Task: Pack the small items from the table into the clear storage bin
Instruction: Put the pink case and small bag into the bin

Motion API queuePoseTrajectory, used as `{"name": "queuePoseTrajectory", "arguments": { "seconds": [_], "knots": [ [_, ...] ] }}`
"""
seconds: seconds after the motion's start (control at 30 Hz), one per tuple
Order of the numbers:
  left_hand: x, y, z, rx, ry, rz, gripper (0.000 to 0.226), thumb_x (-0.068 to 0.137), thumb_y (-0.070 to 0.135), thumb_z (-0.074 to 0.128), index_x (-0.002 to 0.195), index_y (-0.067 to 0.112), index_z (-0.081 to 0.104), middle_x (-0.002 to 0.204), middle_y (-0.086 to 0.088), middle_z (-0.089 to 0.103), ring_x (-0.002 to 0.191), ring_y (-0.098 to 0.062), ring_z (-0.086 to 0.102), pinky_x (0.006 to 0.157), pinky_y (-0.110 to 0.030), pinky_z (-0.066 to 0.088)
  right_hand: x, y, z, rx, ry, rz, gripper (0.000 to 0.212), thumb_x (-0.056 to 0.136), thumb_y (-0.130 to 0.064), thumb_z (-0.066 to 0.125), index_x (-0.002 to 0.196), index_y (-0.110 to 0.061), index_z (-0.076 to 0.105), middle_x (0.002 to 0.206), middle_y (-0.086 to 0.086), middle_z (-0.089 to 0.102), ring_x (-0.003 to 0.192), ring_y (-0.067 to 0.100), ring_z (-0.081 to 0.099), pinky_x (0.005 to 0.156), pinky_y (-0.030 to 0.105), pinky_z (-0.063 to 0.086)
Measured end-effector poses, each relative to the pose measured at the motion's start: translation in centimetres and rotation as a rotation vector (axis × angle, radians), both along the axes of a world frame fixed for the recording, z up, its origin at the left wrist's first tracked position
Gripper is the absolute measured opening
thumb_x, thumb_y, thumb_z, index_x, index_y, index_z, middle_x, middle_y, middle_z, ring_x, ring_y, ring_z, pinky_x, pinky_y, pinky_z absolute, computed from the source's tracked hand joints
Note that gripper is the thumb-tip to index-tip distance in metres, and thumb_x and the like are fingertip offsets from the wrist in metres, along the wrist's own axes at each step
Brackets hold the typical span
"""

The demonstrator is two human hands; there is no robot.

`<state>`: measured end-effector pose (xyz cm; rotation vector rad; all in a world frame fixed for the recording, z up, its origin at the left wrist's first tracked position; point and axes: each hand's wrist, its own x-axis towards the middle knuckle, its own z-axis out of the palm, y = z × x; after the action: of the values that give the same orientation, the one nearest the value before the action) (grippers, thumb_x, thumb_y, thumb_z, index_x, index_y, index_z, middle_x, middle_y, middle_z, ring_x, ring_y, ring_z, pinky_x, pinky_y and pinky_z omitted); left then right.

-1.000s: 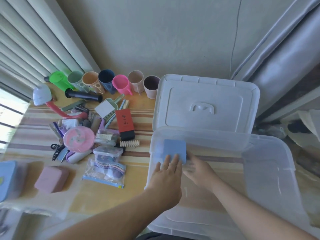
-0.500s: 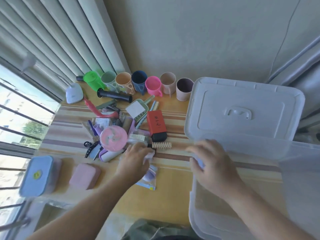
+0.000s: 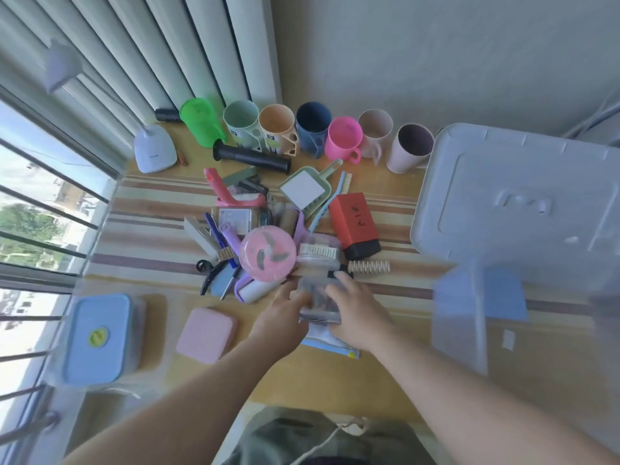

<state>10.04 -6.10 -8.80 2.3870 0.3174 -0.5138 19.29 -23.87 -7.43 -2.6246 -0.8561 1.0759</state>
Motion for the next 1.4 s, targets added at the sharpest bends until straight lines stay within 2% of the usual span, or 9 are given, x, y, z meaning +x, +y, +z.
{"name": "queuePoseTrajectory", "arguments": {
  "seconds": [0.13, 0.27, 0.37, 0.47, 0.6, 0.73, 0.93, 1.1, 1.4],
  "knots": [
    [-0.9, 2.7, 0.2, -0.035, -0.018, -0.12, 0.033, 0.085, 0.015, 0.064, 0.114, 0.031, 0.06, 0.135, 0.012, 0.049, 0.111, -0.018, 0.058, 0.084, -0.034, 0.051, -0.4, 1.8, 0.2, 0.0, -0.036, -0.031, 0.053, 0.083, -0.024, 0.078, 0.125, -0.028, 0.046, 0.14, -0.005, 0.043, 0.115, 0.034, 0.049, 0.092, 0.049, 0.052],
    [-3.6, 7.5, 0.6, 0.121, 0.01, -0.196, 0.051, 0.082, 0.031, 0.067, 0.131, 0.039, 0.054, 0.136, 0.013, 0.056, 0.119, -0.02, 0.057, 0.091, -0.038, 0.051, -0.9, 1.4, -0.1, -0.075, -0.002, -0.072, 0.107, 0.078, -0.029, 0.081, 0.164, -0.03, 0.017, 0.146, 0.0, 0.045, 0.133, 0.033, 0.042, 0.104, 0.044, 0.049],
    [-6.9, 11.1, 0.9, 0.381, 0.033, -0.029, 0.063, 0.075, 0.053, 0.067, 0.135, 0.043, 0.052, 0.137, 0.005, 0.05, 0.128, -0.03, 0.05, 0.101, -0.045, 0.045, -1.5, 0.8, -0.5, -0.009, 0.006, -0.159, 0.114, 0.077, -0.033, 0.085, 0.168, -0.029, 0.015, 0.157, -0.004, 0.039, 0.146, 0.026, 0.033, 0.114, 0.039, 0.042],
    [-9.8, 12.5, 0.6, 0.464, 0.252, 0.152, 0.104, 0.059, 0.087, 0.057, 0.15, 0.048, 0.027, 0.15, -0.006, 0.029, 0.138, -0.038, 0.034, 0.114, -0.049, 0.033, -2.5, 0.1, -0.9, 0.058, -0.001, -0.219, 0.113, 0.08, -0.039, 0.086, 0.168, -0.029, 0.016, 0.166, -0.008, 0.032, 0.15, 0.023, 0.031, 0.119, 0.038, 0.037],
    [-11.0, 10.6, -0.7, 0.273, 0.378, 0.31, 0.126, 0.063, 0.069, 0.071, 0.158, 0.05, -0.01, 0.153, -0.013, 0.014, 0.135, -0.043, 0.035, 0.111, -0.048, 0.035, -3.8, -0.7, -1.3, 0.105, -0.008, -0.303, 0.115, 0.08, -0.049, 0.086, 0.169, -0.033, 0.014, 0.17, -0.011, 0.026, 0.151, 0.022, 0.032, 0.117, 0.038, 0.038],
    [-10.2, 8.4, 0.5, 0.232, 0.277, 0.28, 0.106, 0.066, 0.05, 0.066, 0.154, 0.054, 0.006, 0.146, -0.006, 0.029, 0.123, -0.037, 0.043, 0.099, -0.045, 0.046, -4.3, -1.7, -1.0, 0.154, 0.016, -0.321, 0.119, 0.078, -0.06, 0.085, 0.169, -0.036, 0.012, 0.172, -0.012, 0.023, 0.153, 0.019, 0.03, 0.117, 0.039, 0.038],
    [-7.0, 3.8, 6.9, 0.14, -0.025, 0.188, 0.107, 0.058, 0.05, 0.063, 0.152, 0.059, 0.012, 0.145, -0.001, 0.029, 0.13, -0.035, 0.036, 0.099, -0.049, 0.046, -3.1, -4.1, 3.9, 0.419, -0.044, -0.446, 0.116, 0.074, -0.039, 0.092, 0.167, -0.035, 0.023, 0.16, -0.02, 0.034, 0.141, 0.011, 0.05, 0.114, 0.036, 0.047],
    [-1.2, -3.5, 12.5, 0.057, -0.282, 0.027, 0.116, 0.059, 0.048, 0.068, 0.16, 0.049, 0.011, 0.145, 0.0, 0.032, 0.128, -0.033, 0.041, 0.095, -0.049, 0.046, -0.3, -11.1, 11.3, 0.639, -0.381, -0.441, 0.103, 0.07, -0.05, 0.082, 0.16, -0.031, 0.035, 0.151, -0.016, 0.043, 0.136, 0.016, 0.057, 0.111, 0.031, 0.047],
    [7.8, -22.9, 16.9, -0.025, -0.52, -0.312, 0.107, 0.064, 0.05, 0.07, 0.159, 0.037, 0.021, 0.14, 0.0, 0.043, 0.121, -0.03, 0.047, 0.097, -0.04, 0.041, 1.4, -33.8, 12.4, 0.413, -0.581, -0.767, 0.108, 0.063, -0.03, 0.102, 0.154, -0.025, 0.043, 0.143, -0.007, 0.052, 0.117, 0.003, 0.055, 0.102, 0.03, 0.048]
  ]
}}
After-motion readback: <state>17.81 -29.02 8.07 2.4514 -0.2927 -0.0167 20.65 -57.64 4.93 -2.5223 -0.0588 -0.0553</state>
